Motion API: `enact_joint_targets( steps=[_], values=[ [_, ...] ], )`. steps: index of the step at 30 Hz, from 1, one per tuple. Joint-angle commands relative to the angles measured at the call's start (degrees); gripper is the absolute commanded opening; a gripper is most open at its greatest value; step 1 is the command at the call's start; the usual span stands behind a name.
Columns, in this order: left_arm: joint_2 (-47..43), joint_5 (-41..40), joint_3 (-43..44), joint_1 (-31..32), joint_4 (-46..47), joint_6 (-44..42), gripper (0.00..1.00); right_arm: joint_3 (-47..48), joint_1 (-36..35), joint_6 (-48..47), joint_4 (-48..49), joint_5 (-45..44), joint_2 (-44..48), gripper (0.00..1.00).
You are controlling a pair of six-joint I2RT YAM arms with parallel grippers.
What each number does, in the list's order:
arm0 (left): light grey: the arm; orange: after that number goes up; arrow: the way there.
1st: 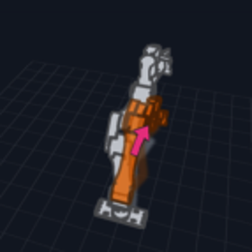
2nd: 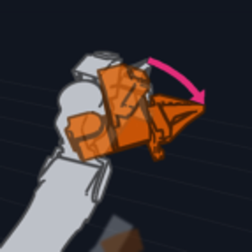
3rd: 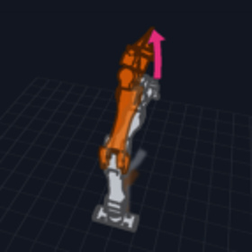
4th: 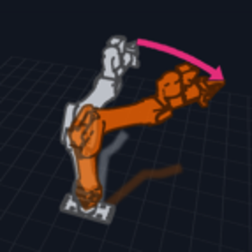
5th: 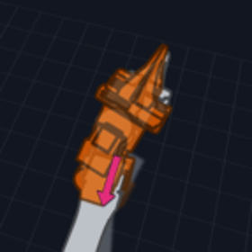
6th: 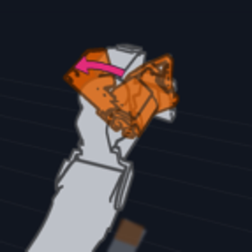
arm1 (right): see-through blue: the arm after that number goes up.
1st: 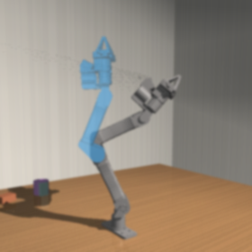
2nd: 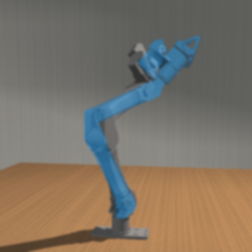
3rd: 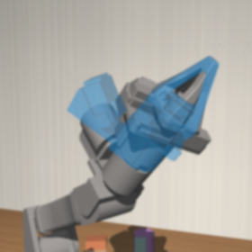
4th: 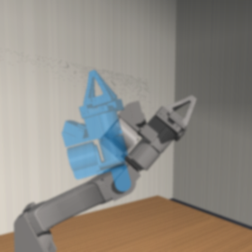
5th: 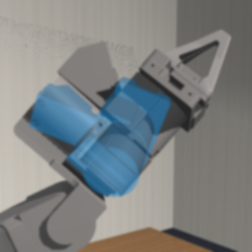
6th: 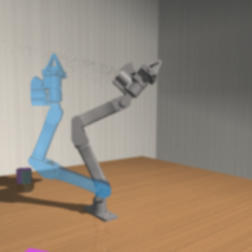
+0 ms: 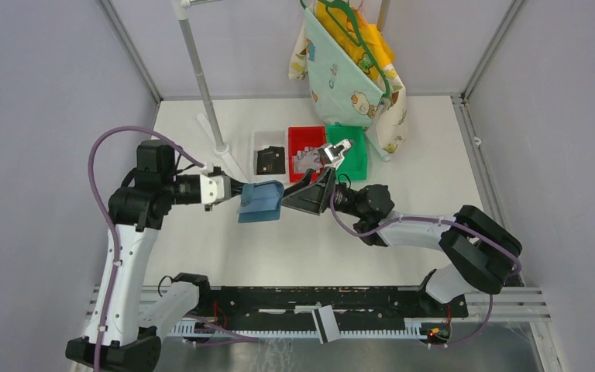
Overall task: Take the credit cards out of the card holder
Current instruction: Place the card holder at the center of the board.
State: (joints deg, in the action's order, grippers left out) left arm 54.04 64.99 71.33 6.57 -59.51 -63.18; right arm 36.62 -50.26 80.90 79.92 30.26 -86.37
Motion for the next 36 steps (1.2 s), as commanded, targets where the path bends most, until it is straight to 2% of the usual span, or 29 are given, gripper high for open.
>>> enact_joint_targets(
  steps=[1,9,13,17,23,24,25,28,30,34,36],
  values=[
    [-4.1,-5.0,-3.5,2.4,4.9,-12.1,0.02,3.6,-0.4,4.7,2.8,-7.1,0.0,0.98],
    [-7.6,-9.7,-6.8,5.3,4.9,-28.0,0.02,9.3,-1.1,6.0,-1.9,-9.3,-3.9,0.95],
    [-9.1,-11.6,-8.9,5.6,4.8,-36.8,0.02,10.9,-1.1,6.0,-2.6,-9.5,-5.2,0.89],
    [-10.1,-12.9,-10.5,5.7,4.7,-45.2,0.02,11.4,-1.1,4.8,-5.0,-10.1,-5.7,0.74],
    [-10.3,-14.9,-10.8,5.7,4.8,-51.1,0.02,12.1,-1.1,0.9,-12.1,-9.9,-4.8,0.35],
    [-10.4,-14.6,-10.7,5.7,4.8,-51.0,0.05,12.3,-1.0,0.5,-12.9,-9.7,-4.8,0.27],
    [-10.5,-14.2,-10.7,5.7,4.8,-50.2,0.16,12.5,-0.8,-0.2,-13.8,-9.3,-4.7,0.21],
    [-10.2,-13.5,-9.7,5.7,4.8,-41.9,0.71,11.5,0.4,-2.3,-16.3,-7.7,-4.1,0.07],
    [-8.3,-14.6,-7.4,5.7,3.1,-30.0,0.97,8.8,1.6,-3.1,-16.7,-6.2,-3.2,0.03],
    [0.4,-19.3,-0.3,5.7,-8.1,-13.7,1.00,1.8,3.2,-6.6,-18.4,-1.6,-0.8,0.03],
    [4.9,-21.3,1.8,5.7,-10.0,-2.6,1.00,-1.1,3.5,-11.1,-23.0,0.3,0.6,0.03]
  ],
)
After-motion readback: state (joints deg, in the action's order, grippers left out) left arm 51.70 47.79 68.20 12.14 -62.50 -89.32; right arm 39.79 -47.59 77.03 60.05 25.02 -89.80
